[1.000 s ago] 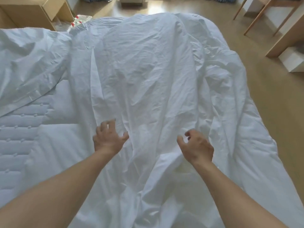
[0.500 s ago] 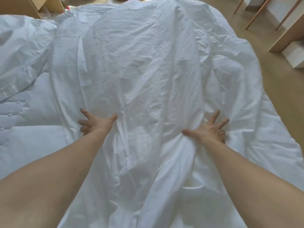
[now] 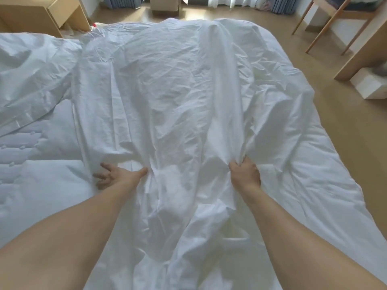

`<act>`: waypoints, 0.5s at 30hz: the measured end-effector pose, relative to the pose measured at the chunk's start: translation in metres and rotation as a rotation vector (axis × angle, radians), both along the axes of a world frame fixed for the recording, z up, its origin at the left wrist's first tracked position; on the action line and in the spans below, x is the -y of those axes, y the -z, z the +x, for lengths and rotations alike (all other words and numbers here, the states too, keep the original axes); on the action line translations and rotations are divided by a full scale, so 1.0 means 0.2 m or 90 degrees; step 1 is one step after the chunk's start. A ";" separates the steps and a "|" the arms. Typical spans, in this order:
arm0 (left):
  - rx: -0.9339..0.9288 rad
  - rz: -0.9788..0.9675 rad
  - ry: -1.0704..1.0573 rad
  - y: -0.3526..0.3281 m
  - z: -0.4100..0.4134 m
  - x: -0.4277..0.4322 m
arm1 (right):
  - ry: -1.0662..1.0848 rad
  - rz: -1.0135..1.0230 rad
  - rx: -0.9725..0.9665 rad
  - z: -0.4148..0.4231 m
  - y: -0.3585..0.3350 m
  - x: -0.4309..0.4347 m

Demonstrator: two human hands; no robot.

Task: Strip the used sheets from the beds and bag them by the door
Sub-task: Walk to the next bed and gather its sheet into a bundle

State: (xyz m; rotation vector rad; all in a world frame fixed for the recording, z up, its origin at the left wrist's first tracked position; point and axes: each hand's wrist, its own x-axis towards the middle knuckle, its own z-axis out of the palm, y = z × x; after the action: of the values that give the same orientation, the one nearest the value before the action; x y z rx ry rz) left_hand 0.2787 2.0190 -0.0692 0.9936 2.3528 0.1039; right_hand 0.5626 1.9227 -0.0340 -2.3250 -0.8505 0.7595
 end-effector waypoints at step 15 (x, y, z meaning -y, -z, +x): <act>0.388 0.434 0.101 -0.74 0.23 0.33 | 0.028 0.346 -0.292 -0.52 -0.47 0.18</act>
State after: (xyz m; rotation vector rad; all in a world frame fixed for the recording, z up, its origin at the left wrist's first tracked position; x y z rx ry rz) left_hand 0.3255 1.9534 0.0797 1.2241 1.6770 1.0424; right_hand 0.4591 1.8865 0.0596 -1.6027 -0.6867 0.8677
